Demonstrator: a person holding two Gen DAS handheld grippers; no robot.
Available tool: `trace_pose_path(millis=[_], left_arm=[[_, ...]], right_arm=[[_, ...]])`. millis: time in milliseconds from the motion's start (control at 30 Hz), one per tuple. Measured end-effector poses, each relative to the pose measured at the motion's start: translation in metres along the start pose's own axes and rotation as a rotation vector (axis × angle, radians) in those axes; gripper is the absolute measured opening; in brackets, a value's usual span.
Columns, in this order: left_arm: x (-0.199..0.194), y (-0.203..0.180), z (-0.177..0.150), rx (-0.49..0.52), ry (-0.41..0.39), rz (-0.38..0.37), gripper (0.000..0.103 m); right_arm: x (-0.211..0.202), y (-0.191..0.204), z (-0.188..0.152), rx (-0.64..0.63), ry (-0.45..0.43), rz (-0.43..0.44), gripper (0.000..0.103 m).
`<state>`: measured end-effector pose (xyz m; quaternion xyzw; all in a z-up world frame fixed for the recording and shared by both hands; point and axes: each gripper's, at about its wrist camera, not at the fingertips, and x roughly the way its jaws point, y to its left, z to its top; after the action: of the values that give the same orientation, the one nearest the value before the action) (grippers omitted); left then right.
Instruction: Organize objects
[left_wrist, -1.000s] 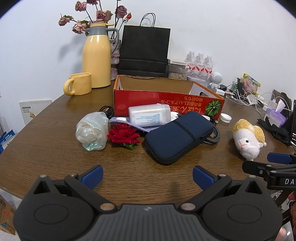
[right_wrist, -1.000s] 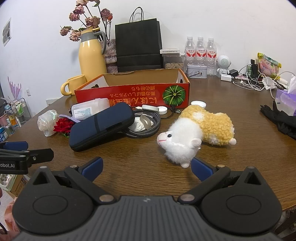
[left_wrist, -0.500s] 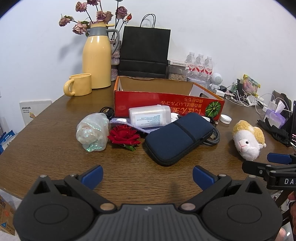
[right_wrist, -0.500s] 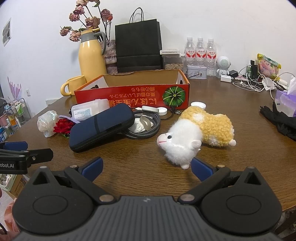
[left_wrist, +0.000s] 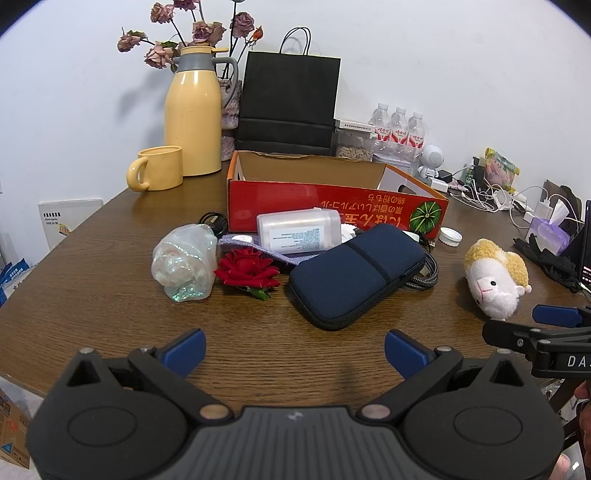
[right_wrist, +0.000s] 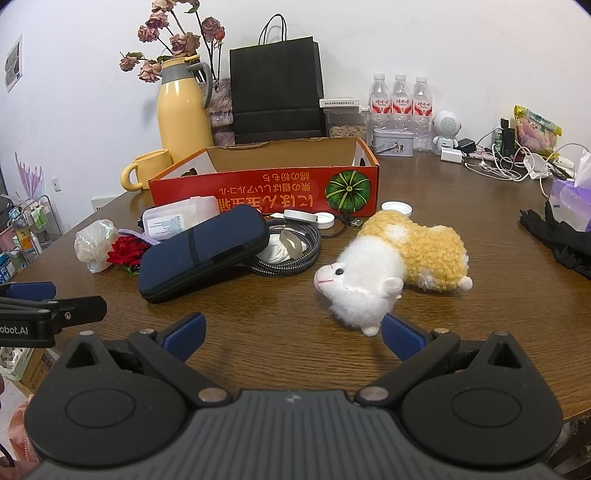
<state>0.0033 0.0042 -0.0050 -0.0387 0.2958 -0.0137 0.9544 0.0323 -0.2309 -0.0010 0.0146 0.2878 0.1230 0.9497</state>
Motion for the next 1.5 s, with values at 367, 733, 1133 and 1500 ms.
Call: trace_pose_path(millis=[367,733,1133,1500], left_arm=[[0.003,0.007,0.003,-0.017,-0.024,0.017,0.103],[0.016,0.039,0.015,-0.059,-0.068,0.054,0.103],[0.04,0.074,0.037,-0.109,-0.113,0.158,0.102],[0.076,0.092,0.051,-0.161,-0.056,0.209,0.091]], right_arm=[[0.005,-0.002,0.002,0.0,-0.005,-0.018,0.103],[0.027,-0.014,0.01,0.016,-0.003,-0.07,0.103],[0.062,-0.031,0.026,0.04,0.026,-0.088,0.103],[0.079,-0.051,0.036,0.102,0.041,-0.062,0.101]])
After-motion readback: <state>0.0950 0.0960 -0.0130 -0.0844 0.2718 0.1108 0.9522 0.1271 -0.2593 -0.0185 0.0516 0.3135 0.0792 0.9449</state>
